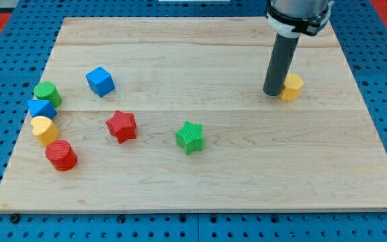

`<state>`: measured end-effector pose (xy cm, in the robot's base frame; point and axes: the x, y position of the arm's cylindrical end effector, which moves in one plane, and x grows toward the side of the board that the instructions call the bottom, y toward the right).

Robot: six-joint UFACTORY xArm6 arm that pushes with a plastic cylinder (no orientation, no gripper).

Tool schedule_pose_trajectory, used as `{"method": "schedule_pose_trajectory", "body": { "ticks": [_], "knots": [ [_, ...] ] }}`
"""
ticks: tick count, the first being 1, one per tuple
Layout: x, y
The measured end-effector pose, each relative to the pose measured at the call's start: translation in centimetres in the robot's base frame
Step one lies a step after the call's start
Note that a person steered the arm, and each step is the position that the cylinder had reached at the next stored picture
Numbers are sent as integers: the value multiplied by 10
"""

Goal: Point your arm towards red star

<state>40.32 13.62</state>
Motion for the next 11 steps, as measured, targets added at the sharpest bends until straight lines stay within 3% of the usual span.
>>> {"method": "schedule_pose_trajectory", "body": {
  "ticks": [3, 4, 5, 8, 9, 11],
  "knots": [
    [23, -18],
    [42, -64],
    [42, -73],
    [65, -29],
    [93, -31],
    [145, -111]
  ]
}}
